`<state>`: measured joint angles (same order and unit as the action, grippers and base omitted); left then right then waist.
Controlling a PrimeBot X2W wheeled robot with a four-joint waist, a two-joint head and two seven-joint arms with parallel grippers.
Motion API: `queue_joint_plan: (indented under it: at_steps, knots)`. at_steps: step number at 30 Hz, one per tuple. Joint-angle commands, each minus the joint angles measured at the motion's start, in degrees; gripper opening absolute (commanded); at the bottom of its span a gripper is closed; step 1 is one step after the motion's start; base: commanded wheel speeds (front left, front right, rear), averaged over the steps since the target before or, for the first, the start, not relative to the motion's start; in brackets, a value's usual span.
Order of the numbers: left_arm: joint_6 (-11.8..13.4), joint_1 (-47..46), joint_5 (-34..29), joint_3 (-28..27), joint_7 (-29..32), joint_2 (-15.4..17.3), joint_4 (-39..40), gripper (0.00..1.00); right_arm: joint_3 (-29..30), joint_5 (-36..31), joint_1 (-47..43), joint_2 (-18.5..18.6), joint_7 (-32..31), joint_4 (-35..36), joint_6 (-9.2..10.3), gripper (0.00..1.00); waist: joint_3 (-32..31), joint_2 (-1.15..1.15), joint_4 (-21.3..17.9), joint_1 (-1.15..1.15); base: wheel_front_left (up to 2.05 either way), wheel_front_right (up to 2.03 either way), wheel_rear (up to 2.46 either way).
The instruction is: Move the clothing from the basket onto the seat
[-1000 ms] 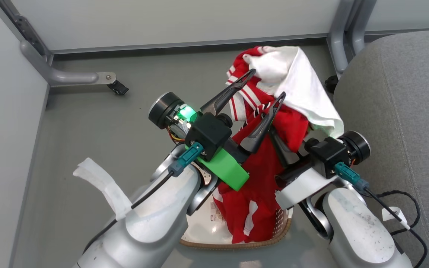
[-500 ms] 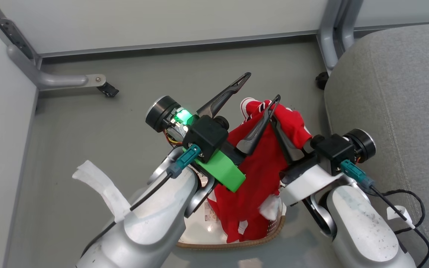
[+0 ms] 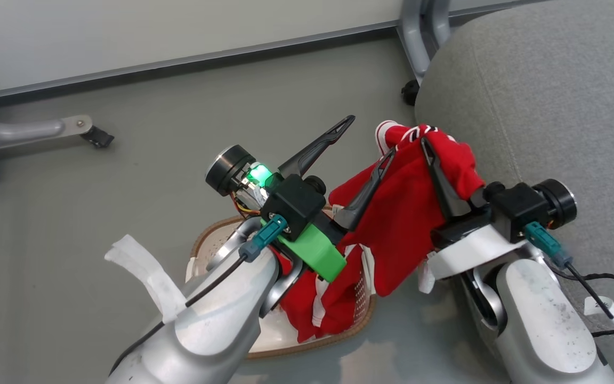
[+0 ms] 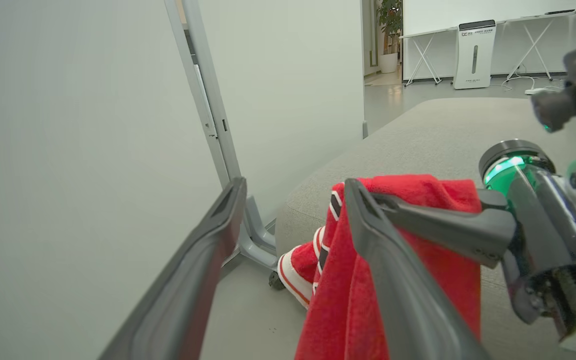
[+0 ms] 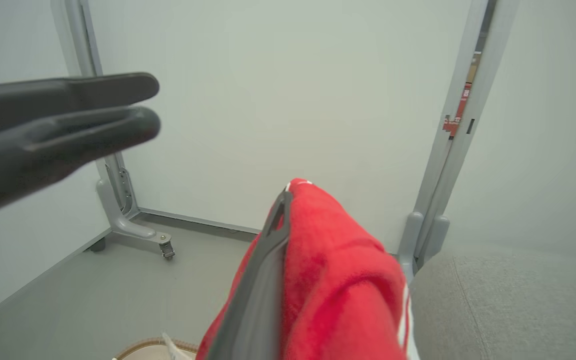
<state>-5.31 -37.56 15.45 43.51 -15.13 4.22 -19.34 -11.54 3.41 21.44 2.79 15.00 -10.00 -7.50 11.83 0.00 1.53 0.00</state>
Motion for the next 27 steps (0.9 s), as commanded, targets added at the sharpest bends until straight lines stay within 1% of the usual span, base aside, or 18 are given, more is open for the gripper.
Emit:
queue_joint_plan:
  at_steps: [1,8,13,21,27]
  knots:
    - [-0.1,0.1,-0.5,-0.1,0.0,0.4,-0.1,1.00,0.9,-0.5,-0.8,0.2,0.3,0.5,0.02,0.00,1.7,0.00,-3.0,0.00,0.00,0.00,0.00]
    - [-0.1,0.1,-0.9,0.0,0.0,1.2,0.2,1.00,5.0,-0.9,-1.6,0.2,0.3,1.9,0.02,0.00,3.2,0.00,-7.5,0.00,0.00,0.00,0.00]
    - [-0.1,1.0,-1.1,0.0,0.0,1.7,0.3,1.00,7.8,-1.0,-2.6,0.2,0.3,2.5,0.02,0.00,3.8,0.00,-9.8,0.00,0.00,0.00,0.00]
    - [-0.3,1.1,-1.5,0.2,0.0,1.7,0.5,1.00,10.7,-0.9,-3.7,0.2,0.3,3.4,0.02,0.00,4.5,0.00,-11.1,0.00,0.00,0.00,0.00]
    - [-0.6,0.8,-1.7,0.8,0.0,1.7,-0.4,1.00,12.7,-1.3,-1.2,0.2,0.3,4.2,0.02,0.00,5.3,0.00,-11.1,0.00,0.00,0.00,0.00]
